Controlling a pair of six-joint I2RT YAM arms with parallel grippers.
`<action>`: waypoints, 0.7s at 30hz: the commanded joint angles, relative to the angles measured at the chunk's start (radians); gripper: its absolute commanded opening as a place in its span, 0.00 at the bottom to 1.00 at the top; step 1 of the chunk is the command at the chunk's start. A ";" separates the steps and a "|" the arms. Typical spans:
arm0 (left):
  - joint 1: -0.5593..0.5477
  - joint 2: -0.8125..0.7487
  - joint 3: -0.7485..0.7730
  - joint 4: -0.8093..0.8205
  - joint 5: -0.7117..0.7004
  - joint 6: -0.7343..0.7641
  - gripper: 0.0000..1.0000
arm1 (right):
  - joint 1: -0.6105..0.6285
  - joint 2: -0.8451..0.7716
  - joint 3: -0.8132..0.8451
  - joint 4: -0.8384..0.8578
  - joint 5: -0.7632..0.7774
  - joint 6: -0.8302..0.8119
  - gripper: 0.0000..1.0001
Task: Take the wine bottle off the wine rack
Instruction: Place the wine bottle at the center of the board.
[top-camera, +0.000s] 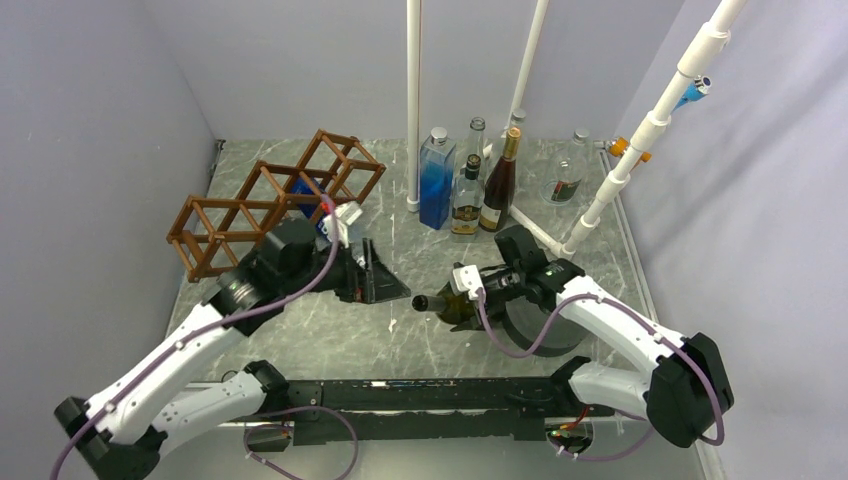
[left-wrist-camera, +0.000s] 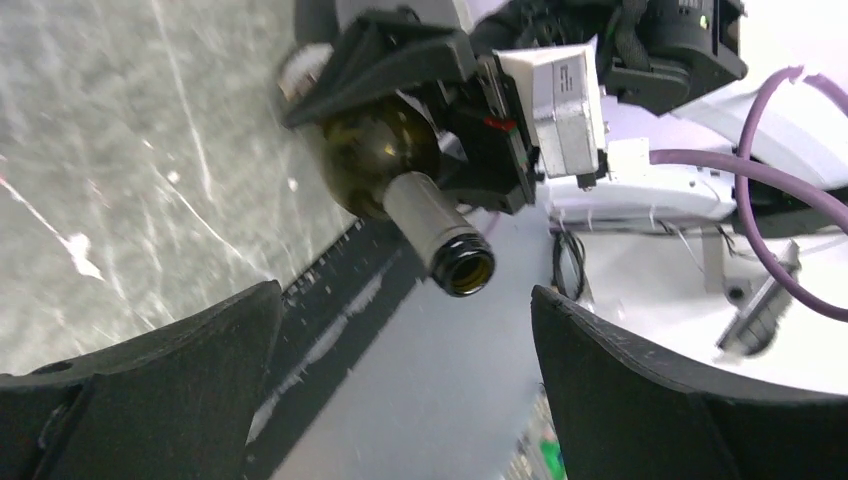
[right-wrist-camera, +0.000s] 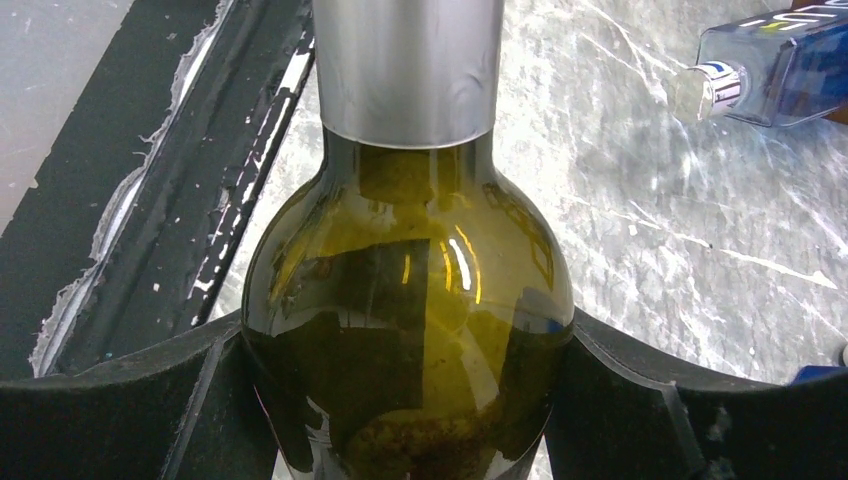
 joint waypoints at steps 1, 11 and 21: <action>0.004 -0.154 -0.114 0.249 -0.207 0.026 1.00 | -0.026 -0.007 0.093 -0.052 -0.088 -0.075 0.00; 0.004 -0.417 -0.403 0.606 -0.303 0.133 1.00 | -0.151 0.016 0.156 -0.190 -0.205 -0.123 0.00; -0.027 -0.345 -0.513 0.905 -0.205 0.356 0.98 | -0.265 0.043 0.175 -0.205 -0.265 -0.082 0.00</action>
